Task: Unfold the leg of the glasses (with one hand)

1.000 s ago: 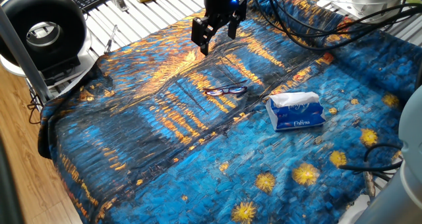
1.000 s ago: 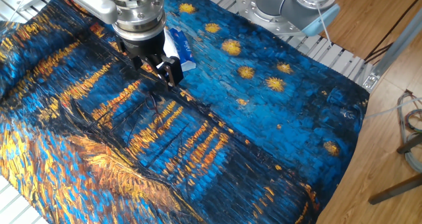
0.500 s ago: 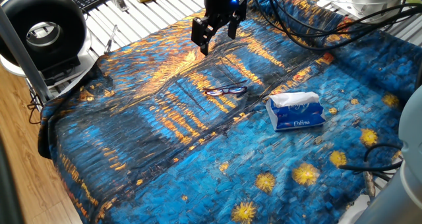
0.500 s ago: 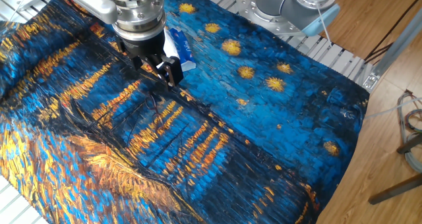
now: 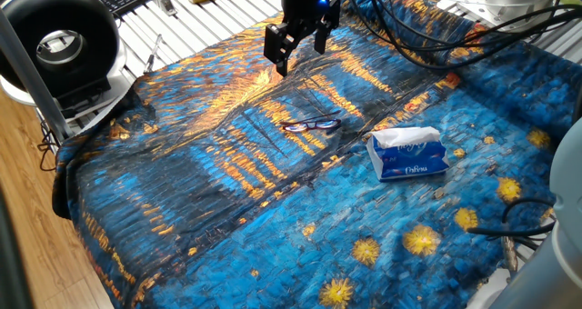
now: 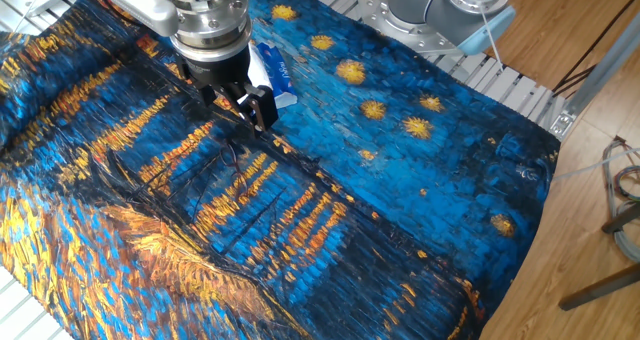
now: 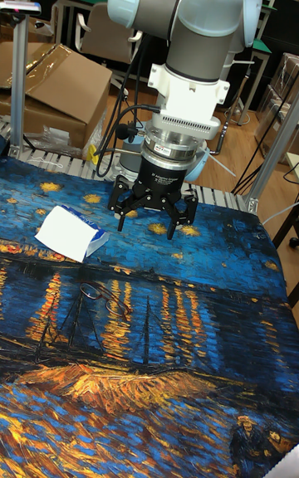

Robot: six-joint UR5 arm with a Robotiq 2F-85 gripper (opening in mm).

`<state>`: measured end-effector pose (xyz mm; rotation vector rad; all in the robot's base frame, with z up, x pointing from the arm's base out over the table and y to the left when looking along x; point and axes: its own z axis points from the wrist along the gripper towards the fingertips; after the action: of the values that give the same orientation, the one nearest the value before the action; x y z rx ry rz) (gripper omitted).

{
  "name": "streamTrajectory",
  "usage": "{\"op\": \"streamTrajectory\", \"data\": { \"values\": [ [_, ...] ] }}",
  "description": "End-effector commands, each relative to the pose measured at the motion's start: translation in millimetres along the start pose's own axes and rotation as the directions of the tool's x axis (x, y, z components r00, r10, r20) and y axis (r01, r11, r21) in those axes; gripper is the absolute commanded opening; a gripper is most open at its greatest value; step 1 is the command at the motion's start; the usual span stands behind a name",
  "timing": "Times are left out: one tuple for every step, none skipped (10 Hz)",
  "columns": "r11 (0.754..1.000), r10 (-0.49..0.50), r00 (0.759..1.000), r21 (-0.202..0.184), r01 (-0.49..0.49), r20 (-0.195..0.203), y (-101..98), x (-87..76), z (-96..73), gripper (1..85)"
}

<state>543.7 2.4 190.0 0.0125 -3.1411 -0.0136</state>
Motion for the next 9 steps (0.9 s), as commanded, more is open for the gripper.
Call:
{"op": "streamTrajectory", "data": {
  "values": [
    [0.99,-0.138,0.972,0.024,0.136,0.191,3.1,-50.0,-4.8,1.0],
    [0.991,-0.137,0.972,0.027,0.134,0.192,4.7,-50.2,-3.4,1.0],
    [0.991,-0.133,0.972,0.029,0.129,0.195,6.9,-50.6,-2.1,1.0],
    [0.991,-0.135,0.972,0.032,0.131,0.194,6.5,-50.4,-2.0,1.0],
    [0.991,-0.137,0.971,0.034,0.132,0.194,6.1,-50.4,-2.0,1.0],
    [0.991,-0.137,0.971,0.03,0.134,0.198,6.6,-50.3,-1.2,1.0],
    [0.991,-0.133,0.972,0.023,0.131,0.194,7.9,-48.8,-0.5,1.0],
    [0.99,-0.138,0.973,0.033,0.134,0.184,5.1,-46.3,-0.2,1.0],
    [0.99,-0.141,0.973,0.035,0.137,0.18,3.7,-44.3,0.3,1.0]
  ]
}}
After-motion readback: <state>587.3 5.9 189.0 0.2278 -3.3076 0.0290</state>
